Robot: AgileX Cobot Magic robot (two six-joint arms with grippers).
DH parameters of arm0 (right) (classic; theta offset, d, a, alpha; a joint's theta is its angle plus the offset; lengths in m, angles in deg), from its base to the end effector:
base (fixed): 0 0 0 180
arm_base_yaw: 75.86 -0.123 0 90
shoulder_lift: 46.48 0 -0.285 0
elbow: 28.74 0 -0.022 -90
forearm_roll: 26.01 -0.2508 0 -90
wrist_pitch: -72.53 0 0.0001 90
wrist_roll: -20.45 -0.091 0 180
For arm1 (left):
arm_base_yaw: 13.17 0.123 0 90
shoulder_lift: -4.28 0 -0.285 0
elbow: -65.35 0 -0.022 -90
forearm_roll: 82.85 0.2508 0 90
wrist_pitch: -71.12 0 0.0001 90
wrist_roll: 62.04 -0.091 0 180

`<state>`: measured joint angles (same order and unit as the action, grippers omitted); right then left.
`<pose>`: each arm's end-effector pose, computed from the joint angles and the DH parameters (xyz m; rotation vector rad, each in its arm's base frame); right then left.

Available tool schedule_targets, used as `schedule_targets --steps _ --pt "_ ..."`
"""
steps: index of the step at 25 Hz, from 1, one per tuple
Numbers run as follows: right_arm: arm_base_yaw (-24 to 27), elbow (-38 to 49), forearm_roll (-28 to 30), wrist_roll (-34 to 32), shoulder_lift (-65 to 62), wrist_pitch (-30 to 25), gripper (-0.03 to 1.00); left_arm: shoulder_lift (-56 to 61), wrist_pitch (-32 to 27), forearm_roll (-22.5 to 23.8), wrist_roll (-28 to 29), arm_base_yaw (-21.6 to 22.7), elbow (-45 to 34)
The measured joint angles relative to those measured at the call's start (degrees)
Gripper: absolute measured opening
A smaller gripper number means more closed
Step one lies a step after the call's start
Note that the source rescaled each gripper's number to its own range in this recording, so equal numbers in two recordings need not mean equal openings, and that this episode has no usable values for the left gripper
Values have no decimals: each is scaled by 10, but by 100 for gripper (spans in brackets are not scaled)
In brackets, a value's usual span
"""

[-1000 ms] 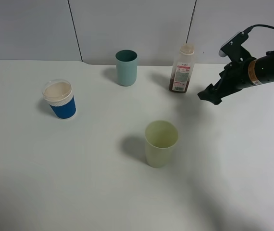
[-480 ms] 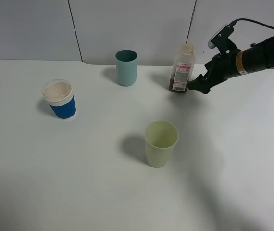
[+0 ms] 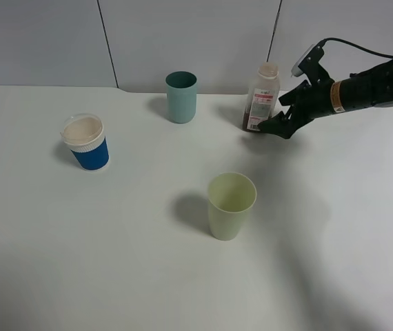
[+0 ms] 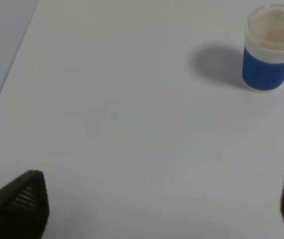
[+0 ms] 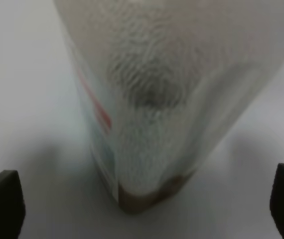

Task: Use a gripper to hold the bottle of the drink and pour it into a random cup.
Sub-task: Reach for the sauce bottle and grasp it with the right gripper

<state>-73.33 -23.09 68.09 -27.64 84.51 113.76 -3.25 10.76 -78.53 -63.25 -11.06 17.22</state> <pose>0.4213 0.0412 0.1181 -1.1141 1.9191 0.4120 -0.0065 0.0057 0.2802 -0.0196 2.0249 0.1266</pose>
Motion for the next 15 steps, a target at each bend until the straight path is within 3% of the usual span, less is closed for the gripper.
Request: schedule_targets --steps 5,15 --pt "2 -11 -32 44 9 27 100 0 0 0 0 0 0" --pt "2 -43 -96 60 34 95 100 0 0 0 0 0 0"
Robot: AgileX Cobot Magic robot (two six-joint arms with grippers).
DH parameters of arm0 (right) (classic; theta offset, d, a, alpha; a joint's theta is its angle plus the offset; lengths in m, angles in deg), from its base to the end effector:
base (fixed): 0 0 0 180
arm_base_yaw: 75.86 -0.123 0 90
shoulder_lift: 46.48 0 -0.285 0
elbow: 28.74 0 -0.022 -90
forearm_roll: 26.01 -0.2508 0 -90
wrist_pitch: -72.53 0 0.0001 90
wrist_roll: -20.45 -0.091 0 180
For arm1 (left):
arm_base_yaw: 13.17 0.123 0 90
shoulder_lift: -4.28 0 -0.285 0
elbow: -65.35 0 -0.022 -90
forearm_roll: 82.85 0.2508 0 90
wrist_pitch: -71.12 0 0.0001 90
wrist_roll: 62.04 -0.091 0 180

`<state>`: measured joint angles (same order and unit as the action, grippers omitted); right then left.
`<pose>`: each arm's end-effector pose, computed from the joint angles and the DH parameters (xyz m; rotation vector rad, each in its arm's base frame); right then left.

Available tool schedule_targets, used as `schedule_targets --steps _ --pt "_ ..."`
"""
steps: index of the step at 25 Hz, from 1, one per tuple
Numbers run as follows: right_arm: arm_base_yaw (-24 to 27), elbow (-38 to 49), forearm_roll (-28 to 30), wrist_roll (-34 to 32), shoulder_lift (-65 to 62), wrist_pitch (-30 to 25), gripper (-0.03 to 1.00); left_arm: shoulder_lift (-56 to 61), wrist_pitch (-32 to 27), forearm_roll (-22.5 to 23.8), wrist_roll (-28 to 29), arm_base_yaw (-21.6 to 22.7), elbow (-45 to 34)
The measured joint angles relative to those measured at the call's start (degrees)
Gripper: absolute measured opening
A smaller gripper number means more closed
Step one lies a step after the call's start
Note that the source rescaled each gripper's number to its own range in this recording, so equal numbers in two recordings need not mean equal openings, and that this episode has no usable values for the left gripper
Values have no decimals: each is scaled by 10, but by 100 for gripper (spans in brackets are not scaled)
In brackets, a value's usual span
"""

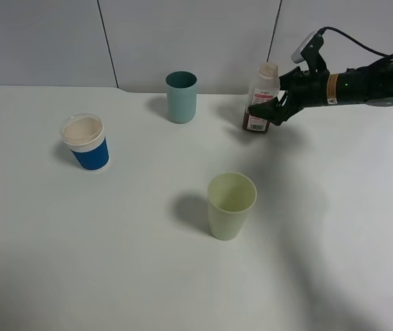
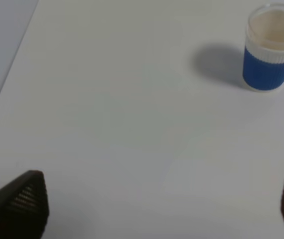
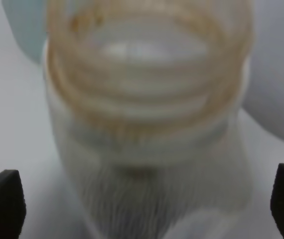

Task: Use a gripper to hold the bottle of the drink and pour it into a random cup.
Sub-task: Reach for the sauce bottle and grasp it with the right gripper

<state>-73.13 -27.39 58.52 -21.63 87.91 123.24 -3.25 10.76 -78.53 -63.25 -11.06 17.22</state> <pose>0.4381 0.0492 0.1258 -1.0400 1.7364 0.5301 -0.0065 0.0057 0.2802 -0.0196 2.0249 0.1266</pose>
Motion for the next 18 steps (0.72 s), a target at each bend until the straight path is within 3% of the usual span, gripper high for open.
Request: schedule_targets --steps 5,18 --pt "0 -5 -13 6 16 21 92 0 0 0 0 0 0" --pt "0 -5 -13 11 17 29 90 0 0 0 0 0 0"
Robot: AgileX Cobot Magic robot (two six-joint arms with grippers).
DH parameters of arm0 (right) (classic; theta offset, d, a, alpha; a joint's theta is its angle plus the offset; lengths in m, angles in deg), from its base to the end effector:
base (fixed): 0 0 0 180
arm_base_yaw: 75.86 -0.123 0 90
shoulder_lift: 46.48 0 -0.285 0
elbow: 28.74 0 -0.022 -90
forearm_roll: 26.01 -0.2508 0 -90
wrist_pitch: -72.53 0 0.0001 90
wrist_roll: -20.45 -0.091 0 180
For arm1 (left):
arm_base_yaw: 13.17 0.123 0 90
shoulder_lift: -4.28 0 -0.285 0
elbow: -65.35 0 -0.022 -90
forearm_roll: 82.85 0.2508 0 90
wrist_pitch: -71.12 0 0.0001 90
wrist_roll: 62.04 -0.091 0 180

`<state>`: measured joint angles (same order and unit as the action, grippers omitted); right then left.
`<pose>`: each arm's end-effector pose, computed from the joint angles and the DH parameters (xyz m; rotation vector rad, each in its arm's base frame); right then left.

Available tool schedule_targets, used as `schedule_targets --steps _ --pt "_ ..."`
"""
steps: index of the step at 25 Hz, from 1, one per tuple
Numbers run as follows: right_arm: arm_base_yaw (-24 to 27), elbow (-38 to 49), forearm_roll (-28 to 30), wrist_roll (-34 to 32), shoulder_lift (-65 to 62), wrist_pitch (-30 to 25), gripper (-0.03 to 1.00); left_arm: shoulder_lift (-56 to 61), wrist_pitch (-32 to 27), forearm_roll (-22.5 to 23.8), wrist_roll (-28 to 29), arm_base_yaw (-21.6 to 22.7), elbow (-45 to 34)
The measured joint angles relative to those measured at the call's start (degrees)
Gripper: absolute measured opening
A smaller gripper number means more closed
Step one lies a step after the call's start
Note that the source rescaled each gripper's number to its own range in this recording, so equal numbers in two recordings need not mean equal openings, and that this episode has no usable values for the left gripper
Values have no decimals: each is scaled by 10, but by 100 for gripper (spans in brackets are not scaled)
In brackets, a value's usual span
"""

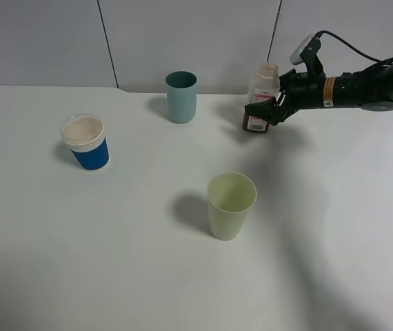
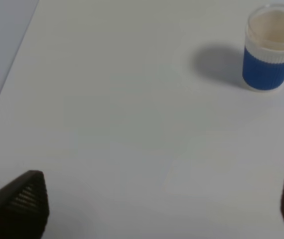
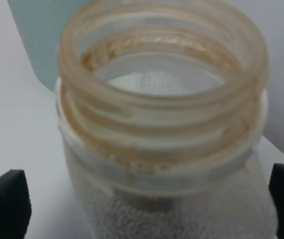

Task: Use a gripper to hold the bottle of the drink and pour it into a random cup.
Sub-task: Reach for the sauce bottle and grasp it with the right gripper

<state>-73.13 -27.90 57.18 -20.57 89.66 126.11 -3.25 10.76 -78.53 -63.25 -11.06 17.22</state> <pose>0.4389 0.0518 0.1185 -1.0319 1.7066 0.5806 -0.0065 0.0057 0.2802 -0.0196 2.0249 0.1266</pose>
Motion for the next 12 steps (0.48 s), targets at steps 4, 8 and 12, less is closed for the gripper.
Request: schedule_targets --steps 4,8,12 --pt "0 0 9 0 0 0 90 0 0 0 0 0 0" --pt "0 0 16 0 0 0 90 0 0 0 0 0 0" --pt "0 0 24 0 5 0 90 0 0 0 0 0 0"
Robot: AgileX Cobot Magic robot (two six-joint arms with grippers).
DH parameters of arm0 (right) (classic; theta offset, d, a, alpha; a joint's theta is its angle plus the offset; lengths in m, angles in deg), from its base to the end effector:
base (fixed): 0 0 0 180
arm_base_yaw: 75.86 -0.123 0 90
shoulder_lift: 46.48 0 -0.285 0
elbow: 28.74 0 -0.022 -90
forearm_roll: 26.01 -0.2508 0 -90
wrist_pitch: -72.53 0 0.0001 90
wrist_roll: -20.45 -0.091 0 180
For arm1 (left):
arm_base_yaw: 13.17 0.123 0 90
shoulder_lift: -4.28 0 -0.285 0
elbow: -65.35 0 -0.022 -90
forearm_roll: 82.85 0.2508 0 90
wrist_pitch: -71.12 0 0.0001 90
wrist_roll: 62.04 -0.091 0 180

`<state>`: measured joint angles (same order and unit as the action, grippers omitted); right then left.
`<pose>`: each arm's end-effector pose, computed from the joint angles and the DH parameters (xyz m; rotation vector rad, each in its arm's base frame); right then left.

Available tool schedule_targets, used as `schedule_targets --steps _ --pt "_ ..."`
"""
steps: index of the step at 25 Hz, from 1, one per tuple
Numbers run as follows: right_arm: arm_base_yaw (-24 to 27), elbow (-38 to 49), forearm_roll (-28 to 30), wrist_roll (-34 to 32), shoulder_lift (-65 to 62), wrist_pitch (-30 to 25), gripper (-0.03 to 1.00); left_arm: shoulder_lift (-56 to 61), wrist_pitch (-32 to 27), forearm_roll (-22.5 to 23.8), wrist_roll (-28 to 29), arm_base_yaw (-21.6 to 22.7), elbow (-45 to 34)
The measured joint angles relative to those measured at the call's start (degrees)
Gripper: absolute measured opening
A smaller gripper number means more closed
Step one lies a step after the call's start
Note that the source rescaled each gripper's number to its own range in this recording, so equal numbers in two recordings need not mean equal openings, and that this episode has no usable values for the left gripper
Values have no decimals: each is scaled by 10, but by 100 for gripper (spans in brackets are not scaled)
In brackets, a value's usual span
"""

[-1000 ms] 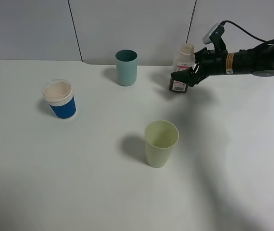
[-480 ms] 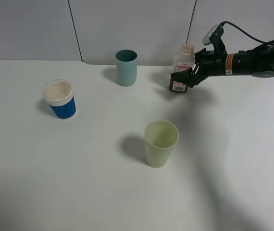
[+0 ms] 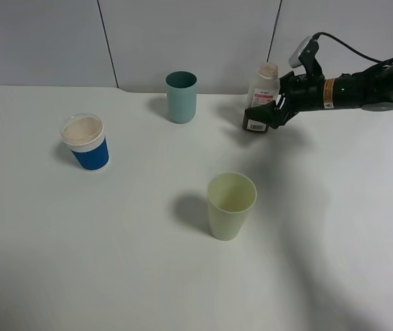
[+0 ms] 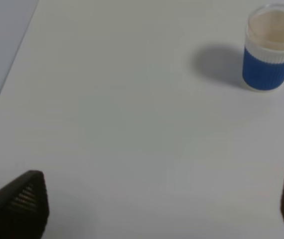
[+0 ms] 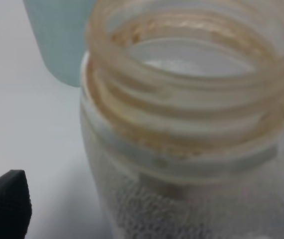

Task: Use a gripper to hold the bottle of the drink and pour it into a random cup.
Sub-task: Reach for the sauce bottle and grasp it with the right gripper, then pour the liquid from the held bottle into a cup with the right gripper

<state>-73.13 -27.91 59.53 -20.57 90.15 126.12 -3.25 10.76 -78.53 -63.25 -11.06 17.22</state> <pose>0.4367 0.0522 0.1128 -1.0775 1.7142 0.5839 -0.0065 0.0057 0.2802 -0.0196 2.0249 0.1266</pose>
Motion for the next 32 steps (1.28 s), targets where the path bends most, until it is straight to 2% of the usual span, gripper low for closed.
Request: schedule_targets --steps 5,13,15,18,20,32 --pt "-3 0 1 3 7 0 86 0 0 0 0 0 0" --pt "-12 0 -2 9 7 0 63 0 0 0 0 0 0" --pt "-15 0 -6 9 7 0 50 0 0 0 0 0 0" --pt "-18 0 -7 9 7 0 17 0 0 0 0 0 0" --pt "-20 -1 -8 9 7 0 0 0 0 0 0 0 0" --pt "-31 -1 -12 -43 1 -14 0 0 0 0 0 0 0"
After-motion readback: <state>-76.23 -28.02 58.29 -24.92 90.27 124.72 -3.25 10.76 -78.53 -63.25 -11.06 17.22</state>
